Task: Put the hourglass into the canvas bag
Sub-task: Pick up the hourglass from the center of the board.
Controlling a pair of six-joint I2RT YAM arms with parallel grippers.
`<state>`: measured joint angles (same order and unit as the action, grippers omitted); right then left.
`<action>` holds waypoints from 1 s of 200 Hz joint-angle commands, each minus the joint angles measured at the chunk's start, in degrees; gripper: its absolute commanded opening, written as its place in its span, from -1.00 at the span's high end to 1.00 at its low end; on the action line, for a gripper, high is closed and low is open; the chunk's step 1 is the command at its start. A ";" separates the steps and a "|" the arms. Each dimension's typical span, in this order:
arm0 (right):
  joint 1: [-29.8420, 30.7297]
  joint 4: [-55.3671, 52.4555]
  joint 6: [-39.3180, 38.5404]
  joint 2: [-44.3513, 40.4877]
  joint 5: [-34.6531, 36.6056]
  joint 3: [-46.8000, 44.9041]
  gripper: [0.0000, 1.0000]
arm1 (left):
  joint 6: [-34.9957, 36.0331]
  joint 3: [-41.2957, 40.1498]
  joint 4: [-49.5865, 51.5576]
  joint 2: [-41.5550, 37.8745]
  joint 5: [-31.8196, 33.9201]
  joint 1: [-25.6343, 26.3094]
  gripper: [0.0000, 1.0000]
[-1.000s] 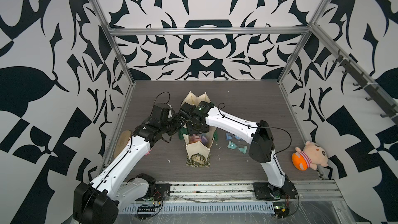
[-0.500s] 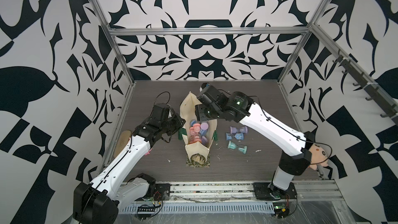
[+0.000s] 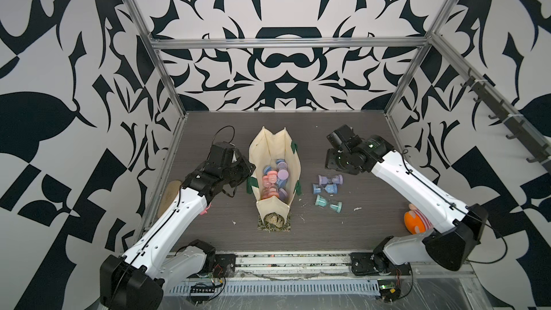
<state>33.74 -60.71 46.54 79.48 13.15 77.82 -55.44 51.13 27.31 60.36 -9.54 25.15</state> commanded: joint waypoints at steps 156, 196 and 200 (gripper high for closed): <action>0.26 11.88 -9.58 2.95 -11.03 -23.12 -0.36 | -0.28 0.18 0.67 -0.47 -0.41 -0.05 0.78; 2.75 13.12 -9.45 3.83 -10.59 -24.85 -0.37 | -0.52 0.10 0.70 -0.13 -0.35 -0.04 0.78; 3.12 13.21 -9.48 3.99 -10.60 -24.98 -0.37 | -0.46 0.09 0.65 -0.10 -0.43 -0.03 0.78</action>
<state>35.42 -47.99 38.04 83.48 1.52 53.71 -55.72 51.13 27.92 60.07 -9.39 25.15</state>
